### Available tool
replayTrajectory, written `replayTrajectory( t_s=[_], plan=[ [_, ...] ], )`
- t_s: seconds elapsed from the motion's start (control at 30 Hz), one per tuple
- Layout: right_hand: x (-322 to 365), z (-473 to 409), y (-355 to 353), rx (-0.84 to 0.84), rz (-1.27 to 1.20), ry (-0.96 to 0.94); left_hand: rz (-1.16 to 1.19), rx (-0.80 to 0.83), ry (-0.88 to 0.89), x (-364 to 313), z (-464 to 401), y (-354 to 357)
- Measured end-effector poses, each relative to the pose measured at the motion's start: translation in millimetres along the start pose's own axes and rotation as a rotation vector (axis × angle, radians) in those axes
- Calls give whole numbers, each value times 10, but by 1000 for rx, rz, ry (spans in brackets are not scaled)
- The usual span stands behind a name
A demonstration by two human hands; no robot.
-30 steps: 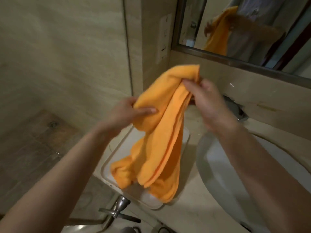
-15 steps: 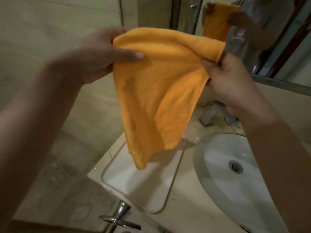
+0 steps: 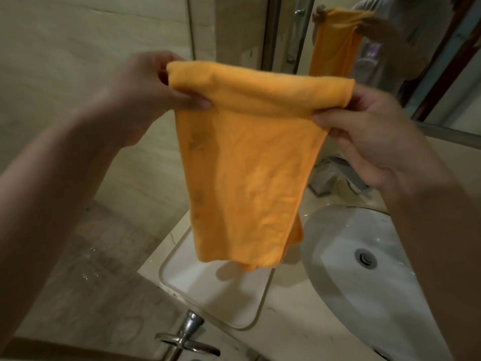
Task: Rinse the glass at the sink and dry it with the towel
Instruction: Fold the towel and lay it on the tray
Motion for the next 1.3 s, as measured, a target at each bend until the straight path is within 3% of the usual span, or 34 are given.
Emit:
replayTrajectory(
  t_s=[0.17, 0.3, 0.47, 0.53, 0.7, 0.93, 1.1, 1.17, 1.3],
  plan=[
    [-186, -2, 66, -38, 34, 20, -238, -83, -122, 172, 35, 74],
    [-274, 0, 73, -131, 414, -94, -553, 17, -126, 219, 108, 199],
    [-323, 38, 102, -77, 410, -134, -566, 120, -161, 238, 152, 266],
    [-350, 36, 105, -49, 390, -115, -496, 135, -141, 260, 154, 266],
    [-410, 9, 110, -14, 307, -20, -6, 95, -305, 350, 188, 302],
    [-399, -26, 63, -81, 221, 69, -118, 98, -301, 393, 132, 288],
    [-338, -66, 69, -57, 37, 154, 105, 338, -352, 340, 222, 296],
    [-303, -62, 76, -29, -26, 161, 273, 267, -350, 321, 241, 321],
    [-278, -69, 80, 3, -72, 173, 404, -104, -196, 228, 100, 255]
  ],
)
Point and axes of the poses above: each hand's wrist, its own z-axis away from the middle knuckle, its own y-axis out of the palm, x = y × z, the point moved 4 cm from there along -z, towards the middle knuckle, and after that the axes turned 6 degrees about -x, right-handed, at the moved point
